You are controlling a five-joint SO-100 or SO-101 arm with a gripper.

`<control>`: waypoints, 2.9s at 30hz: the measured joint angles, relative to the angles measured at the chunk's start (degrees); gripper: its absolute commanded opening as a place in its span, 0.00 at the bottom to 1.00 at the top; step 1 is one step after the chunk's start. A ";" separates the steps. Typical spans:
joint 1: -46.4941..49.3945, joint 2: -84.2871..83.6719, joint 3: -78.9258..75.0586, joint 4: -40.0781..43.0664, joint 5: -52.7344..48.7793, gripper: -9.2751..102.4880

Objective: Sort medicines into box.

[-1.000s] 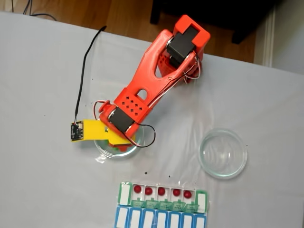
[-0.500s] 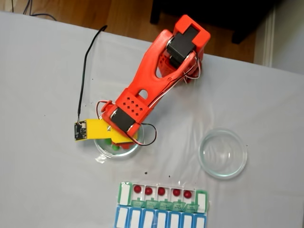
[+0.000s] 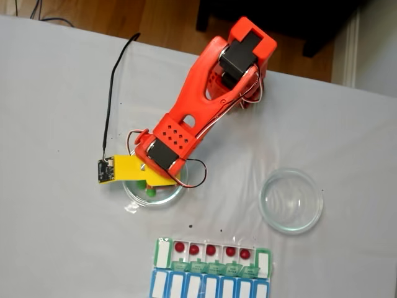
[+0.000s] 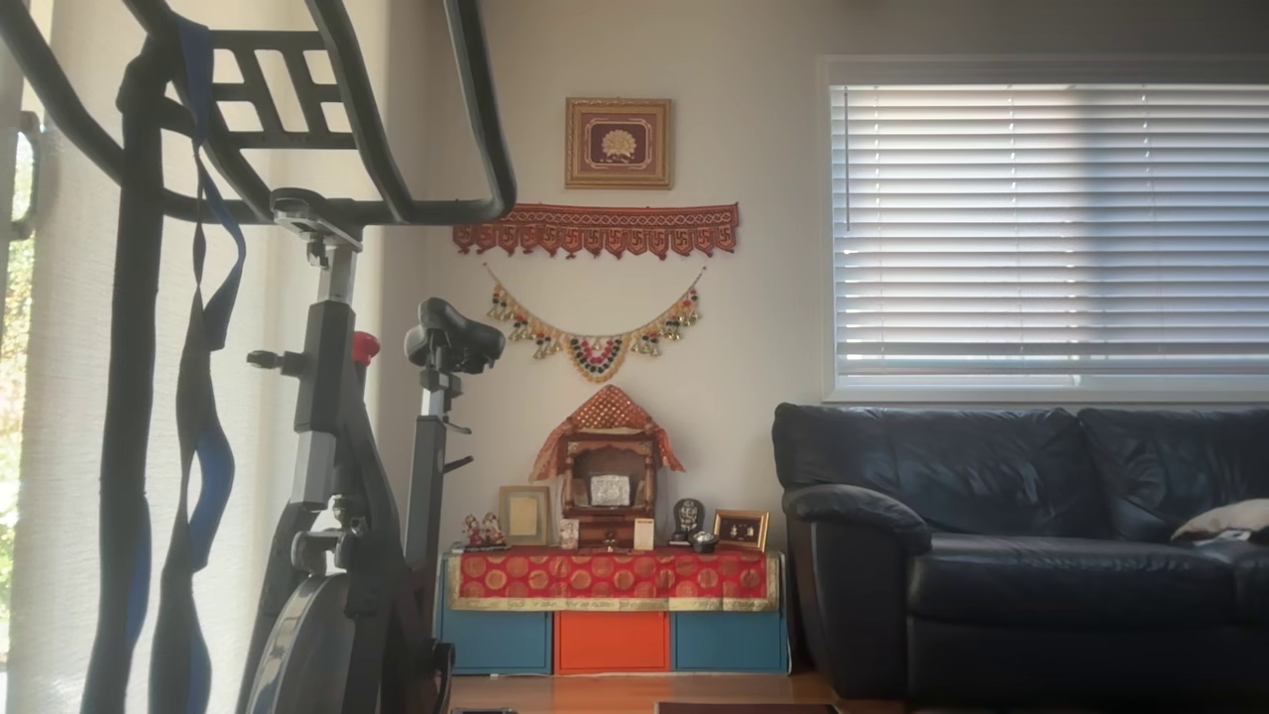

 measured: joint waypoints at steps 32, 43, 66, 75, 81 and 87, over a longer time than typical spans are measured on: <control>-1.76 5.54 -21.18 22.06 3.87 0.09; -17.84 -13.89 -57.30 46.23 14.94 0.09; -36.47 -23.29 -56.34 39.11 22.15 0.09; -38.06 -32.52 -67.76 40.61 25.93 0.09; -38.14 -43.15 -84.55 45.97 28.04 0.09; -38.06 -48.08 -96.06 46.67 30.32 0.09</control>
